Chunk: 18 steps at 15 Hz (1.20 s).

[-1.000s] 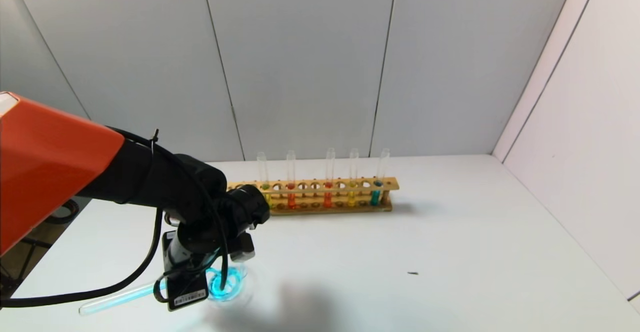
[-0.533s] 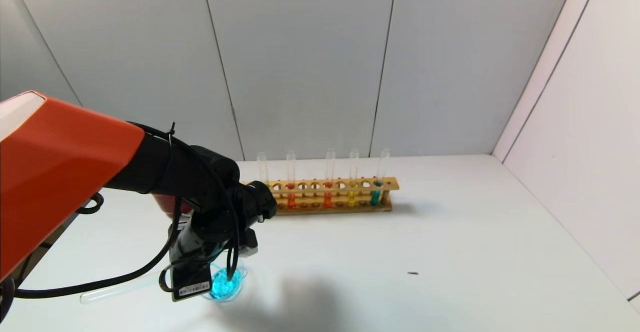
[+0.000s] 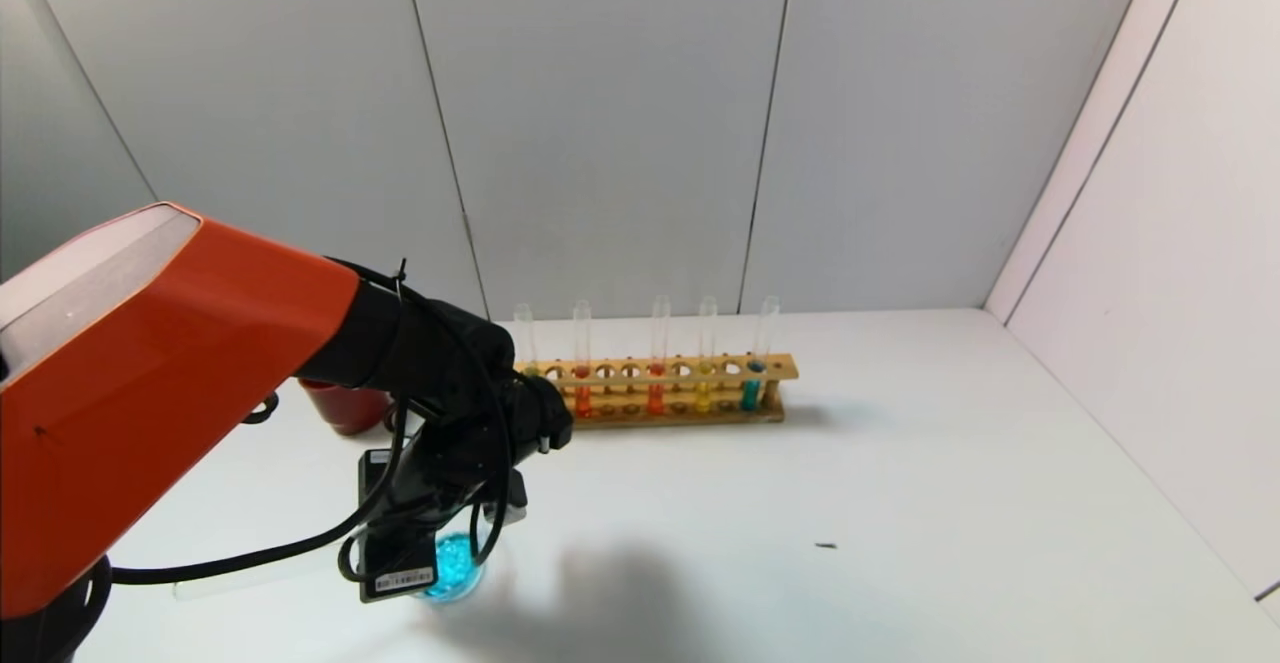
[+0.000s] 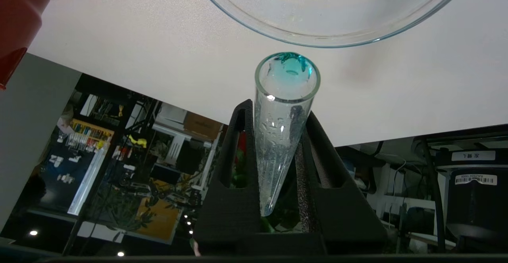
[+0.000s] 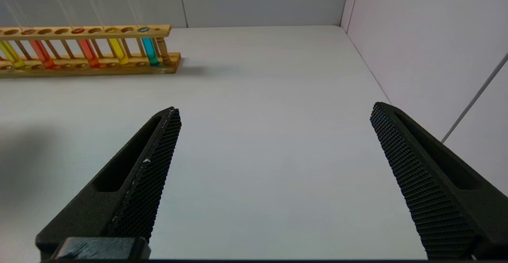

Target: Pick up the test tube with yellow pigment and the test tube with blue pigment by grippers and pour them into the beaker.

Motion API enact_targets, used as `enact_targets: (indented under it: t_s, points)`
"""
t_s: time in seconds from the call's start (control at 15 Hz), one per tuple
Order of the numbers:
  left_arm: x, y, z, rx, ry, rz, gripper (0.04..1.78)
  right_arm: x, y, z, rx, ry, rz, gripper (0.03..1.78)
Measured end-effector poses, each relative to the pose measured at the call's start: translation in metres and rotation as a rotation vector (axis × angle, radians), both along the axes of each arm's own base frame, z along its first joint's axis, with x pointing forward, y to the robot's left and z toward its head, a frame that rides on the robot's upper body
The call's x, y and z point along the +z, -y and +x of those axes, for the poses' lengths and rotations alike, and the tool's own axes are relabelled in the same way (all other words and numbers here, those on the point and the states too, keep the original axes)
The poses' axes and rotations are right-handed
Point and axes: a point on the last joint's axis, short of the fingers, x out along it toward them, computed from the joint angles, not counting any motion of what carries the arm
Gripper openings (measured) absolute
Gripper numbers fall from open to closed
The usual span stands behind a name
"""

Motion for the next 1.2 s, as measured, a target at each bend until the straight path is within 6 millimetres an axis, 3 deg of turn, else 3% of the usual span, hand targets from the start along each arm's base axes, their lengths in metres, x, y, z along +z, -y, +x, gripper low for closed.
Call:
enact_targets:
  t_s: [1.2]
  points:
    - [-0.014, 0.013, -0.003, -0.039, -0.06, 0.058, 0.31, 0.0, 0.0, 0.0, 0.0, 0.0, 0.0, 1.74]
